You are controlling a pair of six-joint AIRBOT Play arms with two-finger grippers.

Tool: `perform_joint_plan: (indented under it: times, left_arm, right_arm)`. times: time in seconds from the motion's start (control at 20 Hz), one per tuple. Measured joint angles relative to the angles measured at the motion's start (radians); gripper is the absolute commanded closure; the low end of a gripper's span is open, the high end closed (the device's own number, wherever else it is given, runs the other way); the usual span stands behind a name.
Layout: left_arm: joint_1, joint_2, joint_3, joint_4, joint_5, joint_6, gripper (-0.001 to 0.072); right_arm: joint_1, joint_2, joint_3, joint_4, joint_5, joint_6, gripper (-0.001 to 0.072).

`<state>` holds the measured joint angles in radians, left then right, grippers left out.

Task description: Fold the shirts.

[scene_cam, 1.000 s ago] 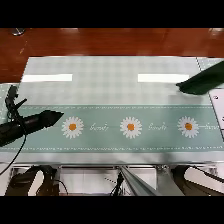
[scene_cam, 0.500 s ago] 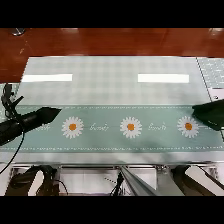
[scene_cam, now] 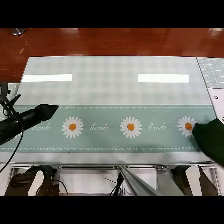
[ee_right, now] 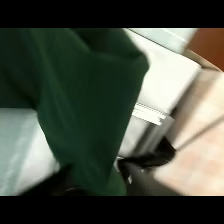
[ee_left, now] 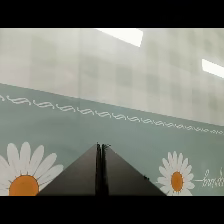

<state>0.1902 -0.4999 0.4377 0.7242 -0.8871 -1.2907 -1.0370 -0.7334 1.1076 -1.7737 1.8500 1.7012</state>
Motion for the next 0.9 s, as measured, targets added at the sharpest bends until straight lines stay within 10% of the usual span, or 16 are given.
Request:
perform_joint_plan:
  times: [0.15, 0.3, 0.6, 0.9]
  left_arm:
    - [0.0, -0.017, 0.0, 0.0, 0.006, 0.0, 0.0668]
    - [0.0, -0.056, 0.004, -0.01, -0.032, 0.003, 0.0669]
    - [-0.078, -0.225, 0.278, -0.131, -0.101, 0.124, 0.0688]
    - [-0.406, -0.431, 0.599, 0.103, -0.095, 0.092, 0.0687]
  right_arm:
    - [0.014, 0.028, -0.056, 0.008, -0.039, 0.012, 0.0135]
    - [0.087, 0.038, -0.066, 0.171, -0.175, -0.016, 0.0689]
    - [0.435, -0.054, -0.031, 0.805, -0.551, -0.218, 0.0684]
    - [1.005, -0.288, -0.017, 0.605, -0.689, -0.161, 0.0684]
